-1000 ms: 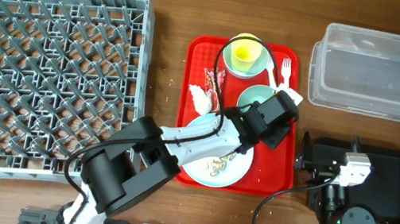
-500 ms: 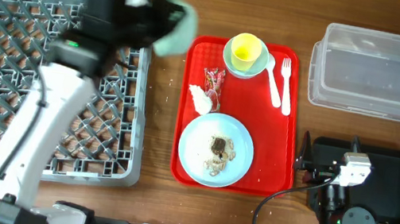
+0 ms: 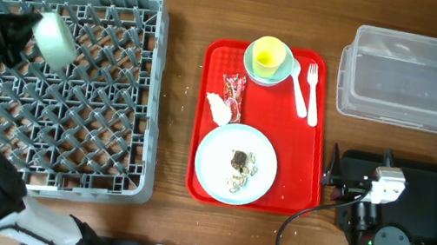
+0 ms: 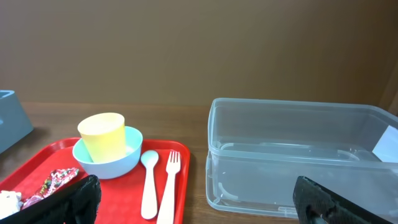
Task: Sort waste into correct bins and load items into the dishwasher rack
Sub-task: 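Carry the mint bowl to the dish rack and release it, then reach the left gripper to the yellow cup and grasp it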
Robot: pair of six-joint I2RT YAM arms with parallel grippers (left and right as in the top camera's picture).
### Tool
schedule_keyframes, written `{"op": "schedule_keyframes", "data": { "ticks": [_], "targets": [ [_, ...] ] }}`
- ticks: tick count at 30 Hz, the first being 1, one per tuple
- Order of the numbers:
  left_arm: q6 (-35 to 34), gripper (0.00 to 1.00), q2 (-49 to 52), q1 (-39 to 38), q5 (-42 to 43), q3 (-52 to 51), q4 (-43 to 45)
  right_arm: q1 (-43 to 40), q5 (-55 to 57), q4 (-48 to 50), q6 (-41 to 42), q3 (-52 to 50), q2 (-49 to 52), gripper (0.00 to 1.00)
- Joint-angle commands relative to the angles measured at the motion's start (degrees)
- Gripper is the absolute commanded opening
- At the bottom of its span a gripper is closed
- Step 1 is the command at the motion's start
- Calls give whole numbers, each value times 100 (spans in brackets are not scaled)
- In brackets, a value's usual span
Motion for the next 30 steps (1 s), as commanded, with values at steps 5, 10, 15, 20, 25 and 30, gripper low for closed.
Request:
{"op": "schedule_keyframes", "data": {
  "ticks": [5, 10, 15, 20, 25, 30],
  "targets": [
    [177, 4, 654, 175, 890, -101, 407, -4, 61, 15, -57, -7, -35, 100],
    [179, 5, 654, 474, 719, -111, 170, -4, 61, 17, -57, -7, -35, 100],
    [850, 89, 654, 798, 203, -111, -774, -4, 61, 17, -57, -7, -35, 100],
    [863, 99, 638, 1287, -407, -109, -1445, -4, 61, 17, -57, -7, -35, 100],
    [859, 94, 245, 1714, -1226, 0, -1572, -4, 61, 17, -57, -7, -35, 100],
    [973, 4, -1032, 1128, -2295, 0, -1851, -4, 61, 17, -57, -7, -35, 100]
  ]
}}
